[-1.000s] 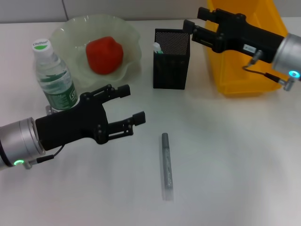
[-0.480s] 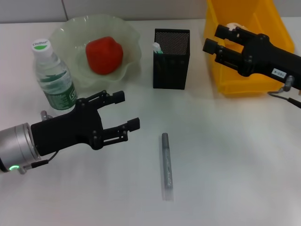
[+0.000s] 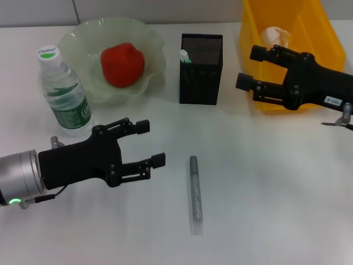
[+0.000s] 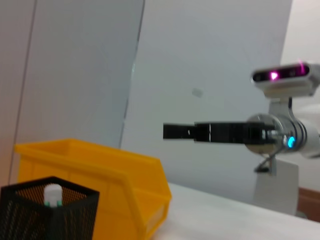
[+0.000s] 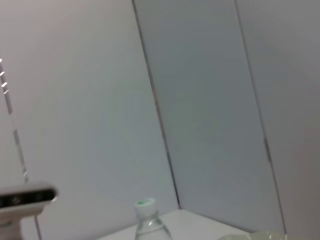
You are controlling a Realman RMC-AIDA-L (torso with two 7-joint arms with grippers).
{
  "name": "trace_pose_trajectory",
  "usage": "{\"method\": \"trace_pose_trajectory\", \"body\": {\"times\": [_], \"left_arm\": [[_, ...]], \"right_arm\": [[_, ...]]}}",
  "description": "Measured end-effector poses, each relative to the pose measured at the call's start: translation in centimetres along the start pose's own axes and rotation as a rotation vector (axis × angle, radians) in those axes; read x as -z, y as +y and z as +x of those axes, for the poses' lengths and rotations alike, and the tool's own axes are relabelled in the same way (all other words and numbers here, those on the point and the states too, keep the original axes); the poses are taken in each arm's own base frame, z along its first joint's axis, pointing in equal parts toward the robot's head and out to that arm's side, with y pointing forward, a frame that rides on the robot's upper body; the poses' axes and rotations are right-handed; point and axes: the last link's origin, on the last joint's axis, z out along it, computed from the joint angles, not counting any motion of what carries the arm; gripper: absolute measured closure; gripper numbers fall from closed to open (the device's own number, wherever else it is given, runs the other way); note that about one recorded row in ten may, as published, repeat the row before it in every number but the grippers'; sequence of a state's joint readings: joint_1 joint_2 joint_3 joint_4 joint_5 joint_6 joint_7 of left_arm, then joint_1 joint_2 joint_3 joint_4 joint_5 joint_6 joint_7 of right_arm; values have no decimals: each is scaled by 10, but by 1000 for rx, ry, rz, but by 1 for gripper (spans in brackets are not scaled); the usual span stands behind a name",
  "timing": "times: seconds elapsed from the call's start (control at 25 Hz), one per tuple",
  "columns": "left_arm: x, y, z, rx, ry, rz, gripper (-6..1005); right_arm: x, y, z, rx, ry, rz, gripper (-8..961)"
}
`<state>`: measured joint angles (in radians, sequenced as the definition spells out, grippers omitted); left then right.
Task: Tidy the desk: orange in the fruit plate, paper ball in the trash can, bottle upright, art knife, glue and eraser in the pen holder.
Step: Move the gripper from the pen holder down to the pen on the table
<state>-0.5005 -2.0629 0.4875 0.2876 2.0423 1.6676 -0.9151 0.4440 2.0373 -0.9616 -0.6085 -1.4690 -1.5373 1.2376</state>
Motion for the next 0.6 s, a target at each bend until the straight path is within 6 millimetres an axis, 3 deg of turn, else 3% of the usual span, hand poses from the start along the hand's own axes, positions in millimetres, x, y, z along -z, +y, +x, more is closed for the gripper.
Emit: {"method": "trace_pose_trajectory", "body": {"times": [0.16,0.4,0.6], "left_arm": [[2,-1,2,16,-41,-32,185],[2,-2,4,-26,-81,-65,185],[2,-2,4,-37,-94,-73,185]], "right_arm": [[0,-1,-7,62,105,-95,133],[-17,-6,-17,174,312,-247,122],[-46,-8,-29,328,455,-350,122]]}}
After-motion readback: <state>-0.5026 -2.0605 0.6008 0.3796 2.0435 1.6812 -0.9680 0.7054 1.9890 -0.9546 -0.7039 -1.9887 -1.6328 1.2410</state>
